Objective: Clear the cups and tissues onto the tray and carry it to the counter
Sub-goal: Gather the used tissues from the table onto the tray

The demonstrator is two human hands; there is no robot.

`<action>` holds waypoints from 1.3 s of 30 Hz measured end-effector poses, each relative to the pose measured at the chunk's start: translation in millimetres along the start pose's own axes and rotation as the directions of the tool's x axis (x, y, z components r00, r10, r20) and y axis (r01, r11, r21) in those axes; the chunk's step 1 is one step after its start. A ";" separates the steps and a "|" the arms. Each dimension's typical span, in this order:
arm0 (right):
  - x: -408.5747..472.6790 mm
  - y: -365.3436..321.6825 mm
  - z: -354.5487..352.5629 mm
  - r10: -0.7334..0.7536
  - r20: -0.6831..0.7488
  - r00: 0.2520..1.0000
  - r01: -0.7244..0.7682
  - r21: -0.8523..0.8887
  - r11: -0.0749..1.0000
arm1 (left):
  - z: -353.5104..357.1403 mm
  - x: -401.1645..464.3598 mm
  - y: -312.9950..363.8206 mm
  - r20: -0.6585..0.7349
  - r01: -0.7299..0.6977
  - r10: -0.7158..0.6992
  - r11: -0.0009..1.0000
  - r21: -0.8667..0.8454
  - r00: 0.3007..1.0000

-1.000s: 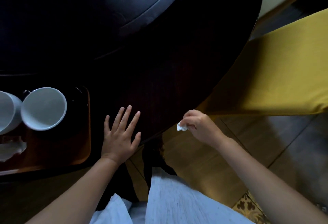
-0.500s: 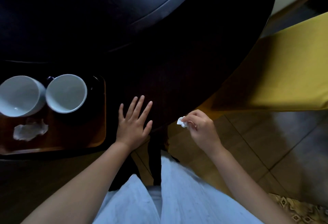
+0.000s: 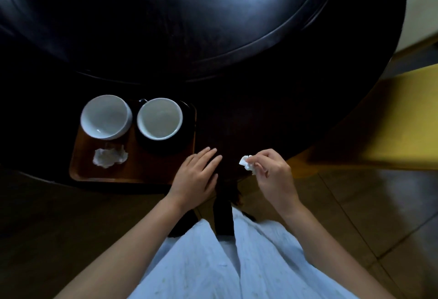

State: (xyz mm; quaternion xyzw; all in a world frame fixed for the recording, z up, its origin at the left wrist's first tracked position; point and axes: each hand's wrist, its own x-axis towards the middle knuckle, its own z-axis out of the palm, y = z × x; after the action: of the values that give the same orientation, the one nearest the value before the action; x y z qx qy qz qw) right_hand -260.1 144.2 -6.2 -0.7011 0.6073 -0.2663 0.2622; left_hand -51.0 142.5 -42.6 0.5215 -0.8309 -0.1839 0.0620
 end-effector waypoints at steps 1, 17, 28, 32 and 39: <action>2.2 -6.9 5.5 0.002 -0.002 1.000 -0.002 -0.006 1.000 | -5.7 -12.5 -11.9 -0.029 -0.009 0.009 1.000 -0.021 1.000; 2.9 -124.3 123.8 0.105 -0.124 0.987 -0.120 -0.115 0.986 | -16.1 -103.4 -181.6 0.157 -0.125 0.103 0.983 0.136 0.982; -0.8 -141.7 162.9 0.071 -0.046 0.996 -0.080 -0.244 0.966 | -10.3 -108.4 -181.5 0.131 -0.174 0.152 0.969 0.177 0.980; 2.7 -129.9 180.1 0.036 0.095 0.995 -0.007 -0.287 0.958 | -12.7 -108.8 -179.2 0.158 -0.149 0.122 0.974 0.172 0.980; 0.1 -132.3 191.3 0.127 0.201 0.971 -0.002 -0.529 0.849 | -15.9 -107.5 -177.7 0.178 -0.149 0.117 0.973 0.178 0.977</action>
State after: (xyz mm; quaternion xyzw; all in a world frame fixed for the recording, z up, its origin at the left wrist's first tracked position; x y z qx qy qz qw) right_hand -33.5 169.1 -52.7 -0.7509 0.6459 0.0010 0.1375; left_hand 151.9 165.3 -84.2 0.4509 -0.8801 -0.1420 -0.0451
